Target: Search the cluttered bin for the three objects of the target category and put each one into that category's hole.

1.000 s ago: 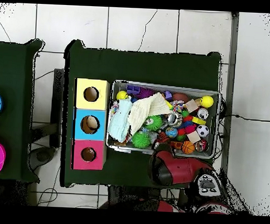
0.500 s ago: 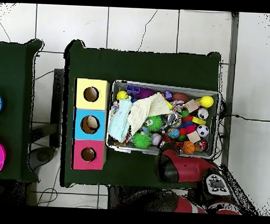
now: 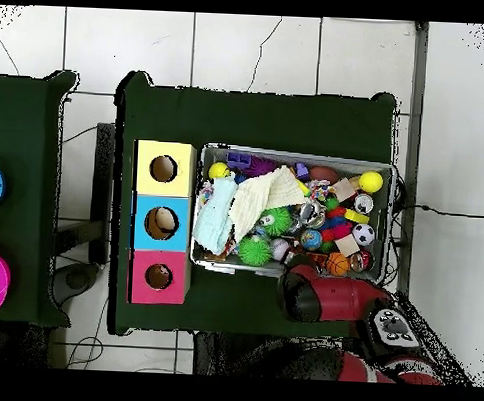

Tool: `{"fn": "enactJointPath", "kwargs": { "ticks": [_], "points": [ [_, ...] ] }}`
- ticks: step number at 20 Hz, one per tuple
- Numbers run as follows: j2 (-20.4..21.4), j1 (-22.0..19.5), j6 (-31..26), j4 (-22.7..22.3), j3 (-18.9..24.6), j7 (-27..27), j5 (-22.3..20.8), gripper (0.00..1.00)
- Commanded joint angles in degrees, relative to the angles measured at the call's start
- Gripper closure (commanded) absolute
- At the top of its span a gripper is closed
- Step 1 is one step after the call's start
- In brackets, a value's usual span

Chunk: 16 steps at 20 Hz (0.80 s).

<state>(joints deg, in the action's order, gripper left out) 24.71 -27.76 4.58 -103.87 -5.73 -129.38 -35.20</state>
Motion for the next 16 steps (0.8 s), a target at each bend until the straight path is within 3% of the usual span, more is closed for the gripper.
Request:
{"fn": "enactJointPath", "kwargs": {
  "ticks": [1, 6, 12, 16],
  "points": [
    [-7.7, -0.2, -13.7, 0.6, 5.8, 2.0, 0.5, 1.0],
    [-2.5, 1.4, -14.2, -1.4, 4.6, 1.8, 0.5, 1.0],
    [15.2, 7.8, -12.9, -7.1, -1.7, 0.6, -0.2, 1.0],
    [21.6, 9.9, -12.3, -8.5, -3.5, 1.2, -1.7, 1.0]
  ]
}}
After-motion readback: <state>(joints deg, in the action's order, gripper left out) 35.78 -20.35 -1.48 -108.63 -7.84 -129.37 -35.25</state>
